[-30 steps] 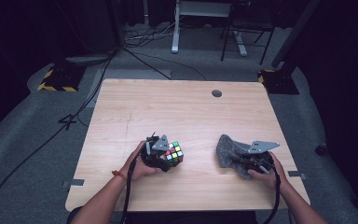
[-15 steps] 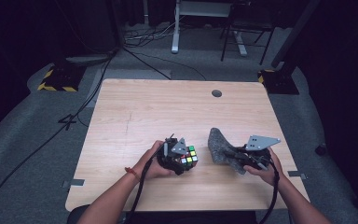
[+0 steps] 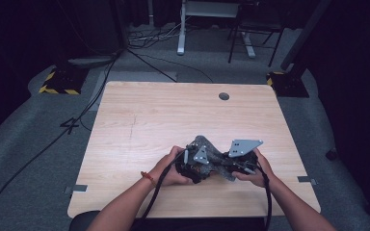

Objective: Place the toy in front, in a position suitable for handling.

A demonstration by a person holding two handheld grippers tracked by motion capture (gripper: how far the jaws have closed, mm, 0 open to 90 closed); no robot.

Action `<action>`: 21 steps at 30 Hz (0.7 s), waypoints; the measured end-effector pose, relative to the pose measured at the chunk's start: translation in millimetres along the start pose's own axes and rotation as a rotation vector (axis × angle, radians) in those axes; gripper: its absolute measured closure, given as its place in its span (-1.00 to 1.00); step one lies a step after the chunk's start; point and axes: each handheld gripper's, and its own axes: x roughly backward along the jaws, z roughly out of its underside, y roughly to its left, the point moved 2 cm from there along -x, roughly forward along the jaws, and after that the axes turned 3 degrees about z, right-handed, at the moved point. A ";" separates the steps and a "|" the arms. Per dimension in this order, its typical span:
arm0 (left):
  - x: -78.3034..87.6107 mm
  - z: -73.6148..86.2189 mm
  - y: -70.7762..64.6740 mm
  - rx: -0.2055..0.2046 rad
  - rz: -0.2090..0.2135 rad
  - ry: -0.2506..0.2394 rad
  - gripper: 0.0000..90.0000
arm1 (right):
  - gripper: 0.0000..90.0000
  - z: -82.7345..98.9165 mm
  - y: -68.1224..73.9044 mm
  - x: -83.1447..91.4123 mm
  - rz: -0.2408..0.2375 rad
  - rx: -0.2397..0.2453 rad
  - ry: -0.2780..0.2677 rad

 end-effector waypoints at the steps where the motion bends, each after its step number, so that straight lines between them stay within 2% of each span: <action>1: 1.9 0.9 0.6 0.006 -0.010 0.001 -0.25 | 0.75 -4.0 0.9 -1.8 -0.004 0.003 -0.002; 2: 1.9 0.9 0.6 0.006 -0.010 0.001 -0.25 | 0.75 -4.0 0.9 -1.8 -0.004 0.003 -0.002; 3: 2.7 0.3 0.7 -0.007 -0.027 0.001 -0.25 | 0.75 -6.8 2.6 -3.5 -0.017 0.008 0.003; 9: 3.3 0.0 0.3 -0.013 -0.036 0.008 -0.25 | 0.76 -11.6 8.7 -5.4 -0.039 0.033 0.009; 11: 4.3 -0.4 0.7 -0.017 -0.055 0.014 -0.25 | 0.76 -10.6 9.2 -4.4 -0.065 0.032 0.014; 15: 7.7 -0.6 1.8 -0.017 -0.069 0.019 -0.25 | 0.77 -6.9 9.2 0.8 -0.076 0.071 0.057; 16: 8.7 -0.3 2.0 -0.013 -0.066 0.014 -0.25 | 0.77 -3.7 6.8 5.2 -0.063 0.073 0.079; 18: 9.6 -0.1 2.4 -0.009 -0.067 0.011 -0.25 | 0.76 -2.4 5.4 6.4 -0.050 0.075 0.086; 19: 10.0 0.0 2.5 -0.007 -0.064 0.005 -0.25 | 0.76 1.7 0.5 8.1 0.011 0.090 0.122; 21: 11.0 -0.1 2.6 -0.004 -0.057 0.000 -0.25 | 0.76 3.6 -2.0 8.5 0.023 0.077 0.125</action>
